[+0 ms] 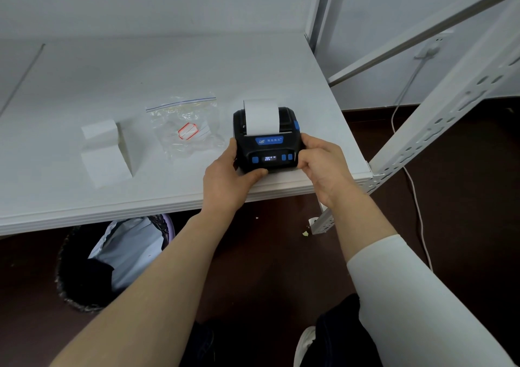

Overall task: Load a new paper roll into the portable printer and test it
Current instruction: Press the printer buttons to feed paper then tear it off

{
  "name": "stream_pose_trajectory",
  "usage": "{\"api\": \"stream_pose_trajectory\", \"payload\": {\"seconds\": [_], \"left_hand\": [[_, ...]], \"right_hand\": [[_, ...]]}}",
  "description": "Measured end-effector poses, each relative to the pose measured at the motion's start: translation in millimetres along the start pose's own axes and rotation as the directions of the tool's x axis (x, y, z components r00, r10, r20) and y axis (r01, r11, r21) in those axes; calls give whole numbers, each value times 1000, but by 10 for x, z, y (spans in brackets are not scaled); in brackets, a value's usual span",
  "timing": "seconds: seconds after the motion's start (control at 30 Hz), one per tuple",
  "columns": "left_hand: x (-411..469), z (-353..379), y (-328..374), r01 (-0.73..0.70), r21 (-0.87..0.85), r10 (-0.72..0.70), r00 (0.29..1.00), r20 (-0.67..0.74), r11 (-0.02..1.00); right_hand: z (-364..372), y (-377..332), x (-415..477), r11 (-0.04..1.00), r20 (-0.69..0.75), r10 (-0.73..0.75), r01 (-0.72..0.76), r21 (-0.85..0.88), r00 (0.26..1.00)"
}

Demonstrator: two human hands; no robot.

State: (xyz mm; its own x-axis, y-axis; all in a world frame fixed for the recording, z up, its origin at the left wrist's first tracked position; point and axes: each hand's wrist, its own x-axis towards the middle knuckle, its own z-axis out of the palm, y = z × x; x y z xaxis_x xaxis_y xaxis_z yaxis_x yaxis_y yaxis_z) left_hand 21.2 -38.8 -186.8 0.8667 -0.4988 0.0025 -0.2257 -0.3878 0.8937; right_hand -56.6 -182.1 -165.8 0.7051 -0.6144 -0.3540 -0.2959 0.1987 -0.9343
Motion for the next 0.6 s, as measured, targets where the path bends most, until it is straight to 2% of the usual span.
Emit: {"api": "stream_pose_trajectory", "payload": {"seconds": [0.6], "left_hand": [[0, -5, 15, -15, 1, 15, 1000, -4, 1000]], "right_hand": [[-2, 39, 32, 1000, -9, 4, -4, -19, 1000]]}}
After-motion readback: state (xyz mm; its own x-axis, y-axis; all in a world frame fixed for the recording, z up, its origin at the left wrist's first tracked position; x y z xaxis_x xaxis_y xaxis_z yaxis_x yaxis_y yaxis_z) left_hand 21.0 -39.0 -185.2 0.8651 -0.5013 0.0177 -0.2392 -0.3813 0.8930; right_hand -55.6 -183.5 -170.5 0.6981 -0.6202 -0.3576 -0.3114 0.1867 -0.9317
